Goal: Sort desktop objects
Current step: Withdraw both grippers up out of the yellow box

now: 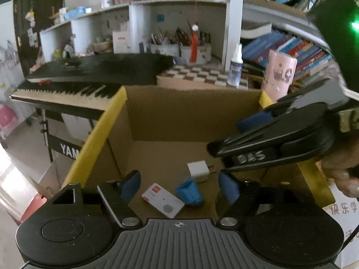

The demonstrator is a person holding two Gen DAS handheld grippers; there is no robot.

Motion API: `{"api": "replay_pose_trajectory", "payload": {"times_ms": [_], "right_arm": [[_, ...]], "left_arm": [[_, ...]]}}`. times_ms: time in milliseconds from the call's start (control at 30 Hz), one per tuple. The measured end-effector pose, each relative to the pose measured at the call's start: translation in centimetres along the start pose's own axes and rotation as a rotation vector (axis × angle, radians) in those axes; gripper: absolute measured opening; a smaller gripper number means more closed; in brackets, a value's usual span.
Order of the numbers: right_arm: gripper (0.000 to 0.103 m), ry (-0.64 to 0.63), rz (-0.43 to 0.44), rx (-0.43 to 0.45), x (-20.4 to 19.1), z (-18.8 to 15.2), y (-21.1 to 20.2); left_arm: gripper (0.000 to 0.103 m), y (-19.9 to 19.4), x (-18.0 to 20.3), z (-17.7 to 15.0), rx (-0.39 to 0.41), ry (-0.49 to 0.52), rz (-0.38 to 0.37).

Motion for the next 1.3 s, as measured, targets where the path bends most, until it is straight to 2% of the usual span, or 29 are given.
{"api": "replay_pose_trajectory", "payload": {"times_ms": [233,400,533,600,933,1300], "right_arm": [[0.059,0.074,-0.111,0.170,-0.7,-0.7,-5.2],[0.060,0.134,-0.184,0.249,-1.7,-2.1,-8.0],[0.070,0.206,-0.252,0.306,-2.6,-3.8,-9.9],[0.072,0.245,-0.284,0.322,-3.1,-4.8,-10.5],[0.073,0.340,-0.401,0.345,-7.4,-10.3,-12.9],[0.075,0.364,-0.423,0.263,-13.8,-16.3,-13.1]], "left_arm": [[0.082,-1.8,-1.8,0.1,0.041,-0.063,0.022],[0.083,-3.5,-3.2,-0.6,0.065,-0.110,0.033],[0.083,-4.7,-3.8,-1.4,0.094,-0.115,0.039],[0.084,-5.4,-4.0,-1.8,0.115,-0.107,0.037],[0.086,-9.0,-4.5,-4.5,0.171,-0.051,0.019],[0.086,-12.1,-5.8,-9.3,0.110,-0.042,0.005]]}}
Point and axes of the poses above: each gripper's, at about its wrist camera, not at the fingertips, and y roughly the way its jaws point, x to its right, z to its top, the point moved 2 cm from there along y, roughly the way its jaws point, and after that the axes turned 12 degrees about z, right-handed, at the moved point
